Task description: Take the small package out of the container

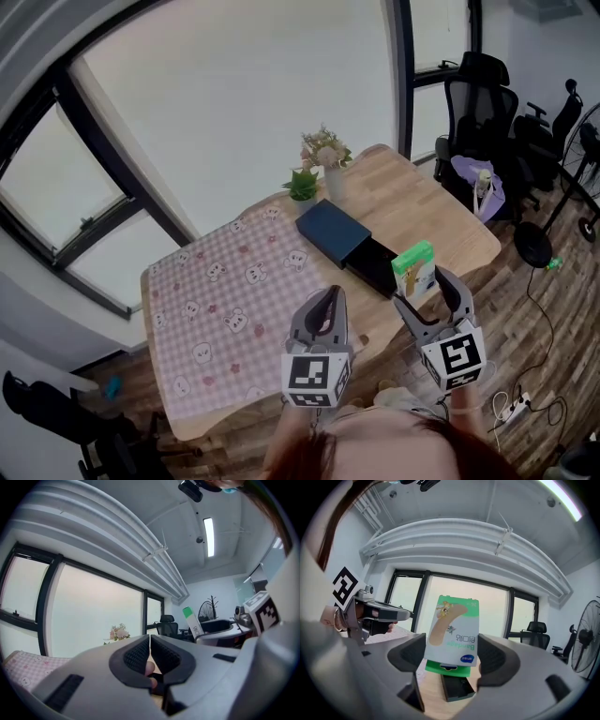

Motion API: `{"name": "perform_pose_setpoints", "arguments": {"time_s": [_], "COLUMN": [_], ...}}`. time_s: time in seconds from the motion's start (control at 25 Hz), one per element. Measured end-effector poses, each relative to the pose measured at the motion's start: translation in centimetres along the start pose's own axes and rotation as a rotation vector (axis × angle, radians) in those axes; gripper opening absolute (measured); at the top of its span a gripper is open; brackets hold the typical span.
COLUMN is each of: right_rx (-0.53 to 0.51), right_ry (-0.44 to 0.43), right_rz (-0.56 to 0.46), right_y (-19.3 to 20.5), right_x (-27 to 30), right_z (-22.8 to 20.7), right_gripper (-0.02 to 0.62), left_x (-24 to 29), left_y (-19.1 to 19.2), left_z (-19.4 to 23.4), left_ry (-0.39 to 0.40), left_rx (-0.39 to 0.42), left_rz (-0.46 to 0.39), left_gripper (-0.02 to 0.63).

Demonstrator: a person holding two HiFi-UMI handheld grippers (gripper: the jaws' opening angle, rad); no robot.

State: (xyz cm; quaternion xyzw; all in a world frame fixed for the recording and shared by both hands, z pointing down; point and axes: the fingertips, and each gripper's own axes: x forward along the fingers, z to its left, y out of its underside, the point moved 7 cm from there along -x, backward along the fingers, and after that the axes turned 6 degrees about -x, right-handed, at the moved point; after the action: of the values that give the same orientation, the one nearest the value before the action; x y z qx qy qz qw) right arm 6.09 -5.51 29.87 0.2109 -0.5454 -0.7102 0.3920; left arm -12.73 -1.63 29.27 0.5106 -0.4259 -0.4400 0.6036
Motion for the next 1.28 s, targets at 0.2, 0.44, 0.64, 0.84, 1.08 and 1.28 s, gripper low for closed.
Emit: {"name": "perform_pose_setpoints", "arguments": {"time_s": [0.2, 0.44, 0.64, 0.84, 1.08, 1.28], "right_rx": [-0.002, 0.0, 0.019, 0.004, 0.006, 0.012], "right_ry": [-0.008, -0.03, -0.042, -0.053, -0.053, -0.052], "right_rz": [0.004, 0.003, 0.0, 0.017, 0.012, -0.003], "right_y": [0.2, 0.3, 0.8, 1.7, 2.2, 2.2], "right_x": [0.2, 0.9, 1.5, 2.3, 3.4, 4.4], "right_z": [-0.7, -1.4, -2.0, -2.9, -4.0, -5.1], "right_gripper": [0.342, 0.342, 0.342, 0.342, 0.342, 0.342], "left_x": [0.7, 1.9, 3.3, 4.6, 6.5, 8.1], "left_y": [0.4, 1.0, 1.5, 1.7, 1.4, 1.1], "left_z": [-0.4, -0.6, -1.4, -1.6, -1.4, -1.4], "left_ry": [-0.007, -0.004, 0.008, 0.001, 0.001, 0.009], "left_rx": [0.0, -0.018, 0.0, 0.004, 0.01, 0.026], "left_rz": [0.01, 0.029, 0.049, 0.058, 0.05, 0.05], "left_gripper": [0.014, 0.014, 0.014, 0.014, 0.014, 0.014]}}
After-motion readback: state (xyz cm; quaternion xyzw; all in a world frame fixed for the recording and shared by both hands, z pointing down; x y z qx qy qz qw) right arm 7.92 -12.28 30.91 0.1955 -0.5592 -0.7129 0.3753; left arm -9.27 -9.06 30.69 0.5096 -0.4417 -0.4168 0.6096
